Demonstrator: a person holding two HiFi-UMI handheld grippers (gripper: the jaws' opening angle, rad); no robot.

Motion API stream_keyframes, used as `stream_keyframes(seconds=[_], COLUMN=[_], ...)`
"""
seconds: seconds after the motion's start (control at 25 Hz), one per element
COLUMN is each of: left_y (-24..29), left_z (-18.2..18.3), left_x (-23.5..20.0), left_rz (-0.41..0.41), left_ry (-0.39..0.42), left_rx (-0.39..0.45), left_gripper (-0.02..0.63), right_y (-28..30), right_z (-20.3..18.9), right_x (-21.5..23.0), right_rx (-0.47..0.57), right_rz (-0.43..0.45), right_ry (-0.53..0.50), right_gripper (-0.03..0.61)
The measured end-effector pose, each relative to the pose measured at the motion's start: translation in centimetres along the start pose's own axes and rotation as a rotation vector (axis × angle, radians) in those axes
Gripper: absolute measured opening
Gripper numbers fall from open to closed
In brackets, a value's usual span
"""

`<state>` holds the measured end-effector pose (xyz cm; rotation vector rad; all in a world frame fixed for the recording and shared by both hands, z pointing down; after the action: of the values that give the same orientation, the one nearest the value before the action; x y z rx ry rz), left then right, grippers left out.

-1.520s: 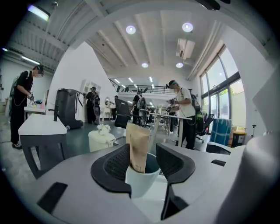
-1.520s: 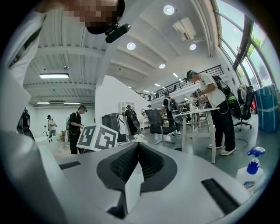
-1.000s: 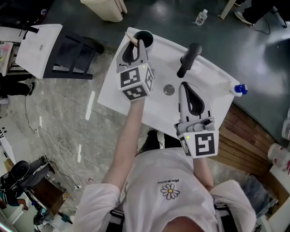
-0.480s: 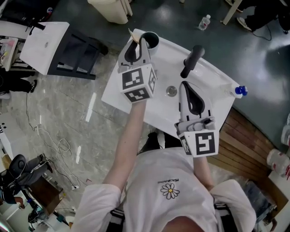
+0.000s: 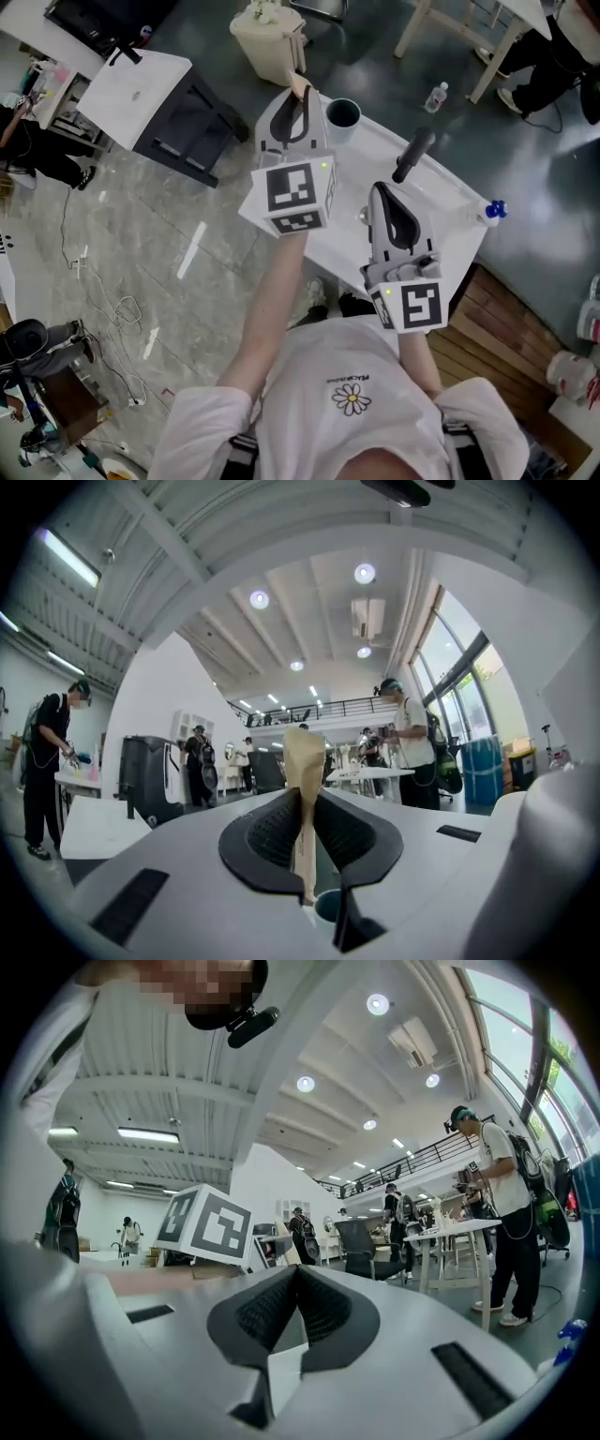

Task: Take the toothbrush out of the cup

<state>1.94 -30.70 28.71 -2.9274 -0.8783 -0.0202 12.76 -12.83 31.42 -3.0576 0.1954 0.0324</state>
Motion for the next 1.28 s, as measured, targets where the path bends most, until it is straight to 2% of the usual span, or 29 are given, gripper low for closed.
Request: stream_keyframes(seconds=[0.16, 0.32, 0.48, 0.56, 0.68, 0.92, 1.12, 1.28], left_y=[-2.6, -6.0, -11.1, -13.6, -16.6, -20.6, -20.7, -20.4], left_z=[4.5, 7.6, 9.2, 8.9, 7.6, 4.3, 2.8, 3.1], left_x=[-1.9, -3.8, -4.9, -5.0, -4.4, -4.1, -4.0, -3.8], left_rz=[0.019, 0.028, 0.033, 0.046, 0.117, 0.199, 0.2, 0.193], left_ry=[0.035, -0.032, -0.035, -0.016, -0.019, -0.03, -0.059, -0.05], left_rx=[0.105, 0.178, 0.24, 0.263, 0.301, 0.276, 0.234, 0.24], left_gripper=[0.052, 0.051, 0.051, 0.051, 0.046, 0.043, 0.043, 0.043], right_y=[0.7, 1.3, 1.5, 1.6, 1.7, 1.6, 1.7, 1.7], right_z=[1.6, 2.5, 2.8, 3.1, 3.4, 3.1, 3.1, 3.3], right_x=[-1.4, -2.9, -4.7, -5.5, -6.6, -7.5, -7.8, -8.0], right_rx=[0.062, 0.112, 0.126, 0.137, 0.129, 0.103, 0.103, 0.11], right_rz=[0.034, 0.084, 0.132, 0.148, 0.17, 0.189, 0.182, 0.185], right_ry=[-0.026, -0.03, -0.05, -0.053, -0.058, -0.088, -0.071, -0.087], right_gripper=[0.012, 0.012, 0.012, 0.012, 0.012, 0.012, 0.012, 0.012])
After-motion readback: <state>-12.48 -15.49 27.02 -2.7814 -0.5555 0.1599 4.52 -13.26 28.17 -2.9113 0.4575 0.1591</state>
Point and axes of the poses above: the fingertips, and each gripper's own axes: y forward along the fingers, x to its right, z out of its top, the point moved 9 cm from there along -y, backward along the fingers, and after that the axes turned 2 degrees about -y, right-handed, at the moved point
